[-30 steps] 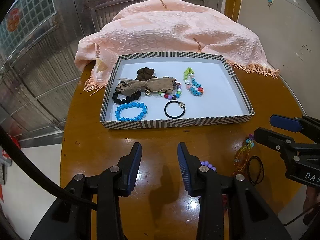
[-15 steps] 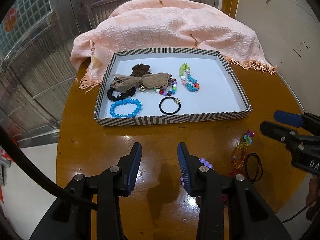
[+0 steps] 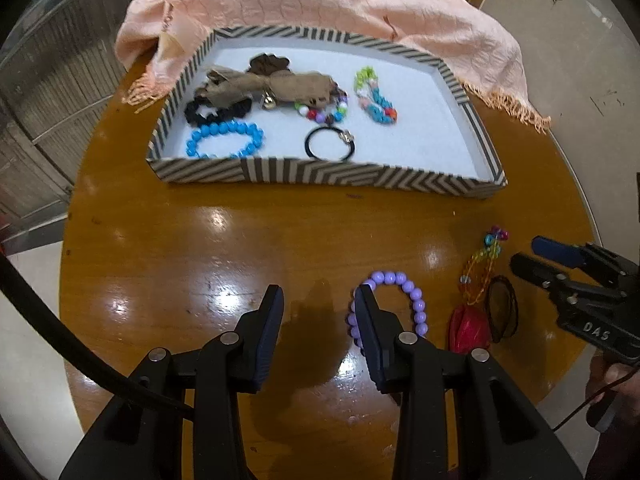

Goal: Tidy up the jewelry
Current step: 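Grasp the purple bead bracelet with the left tool while the right tool grasps the amber bead bracelet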

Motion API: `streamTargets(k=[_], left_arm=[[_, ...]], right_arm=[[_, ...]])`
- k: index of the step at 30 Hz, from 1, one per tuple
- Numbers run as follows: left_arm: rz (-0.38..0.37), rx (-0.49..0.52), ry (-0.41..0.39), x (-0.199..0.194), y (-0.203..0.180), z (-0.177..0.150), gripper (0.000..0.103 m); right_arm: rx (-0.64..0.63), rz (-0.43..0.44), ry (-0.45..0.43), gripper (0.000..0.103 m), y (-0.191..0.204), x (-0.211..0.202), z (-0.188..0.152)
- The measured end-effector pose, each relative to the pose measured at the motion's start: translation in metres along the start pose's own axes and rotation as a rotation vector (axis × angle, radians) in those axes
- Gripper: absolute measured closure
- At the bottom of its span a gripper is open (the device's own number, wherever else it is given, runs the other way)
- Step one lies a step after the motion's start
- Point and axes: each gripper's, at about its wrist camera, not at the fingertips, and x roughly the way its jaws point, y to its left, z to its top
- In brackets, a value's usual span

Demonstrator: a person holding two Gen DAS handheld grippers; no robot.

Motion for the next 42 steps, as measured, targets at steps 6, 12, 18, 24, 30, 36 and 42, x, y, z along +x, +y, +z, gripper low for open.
streamTargets(k=[6, 12, 18, 24, 30, 36, 42], left_arm=[[-0.018, -0.001, 0.055, 0.015, -0.002, -0.004, 0.075], [-0.002, 0.020, 0.076, 0.027, -0.007, -0.005, 0.075], [0.035, 0.064, 0.085, 0.038, -0.016, -0.004, 0.075], [0.063, 0.131, 0.063, 0.045, -0.031, -0.005, 0.076], [-0.030, 0.132, 0.077, 0.046, -0.030, 0.002, 0.102], [-0.063, 0.110, 0.024, 0.024, -0.025, 0.016, 0.103], [-0.059, 0.125, -0.037, -0.003, -0.028, 0.031, 0.103]], right_arm=[[0.012, 0.014, 0.036, 0.050, -0.001, 0.018, -0.006], [0.020, 0.026, 0.047, 0.077, -0.002, 0.035, -0.002], [0.025, 0.032, 0.031, 0.092, -0.004, 0.039, 0.000], [0.028, 0.038, 0.033, 0.093, -0.006, 0.040, 0.002], [0.050, 0.078, -0.004, 0.094, -0.009, 0.024, 0.008], [0.076, 0.116, -0.051, 0.094, -0.012, 0.004, 0.014], [0.075, 0.145, -0.092, 0.094, -0.009, -0.015, 0.024]])
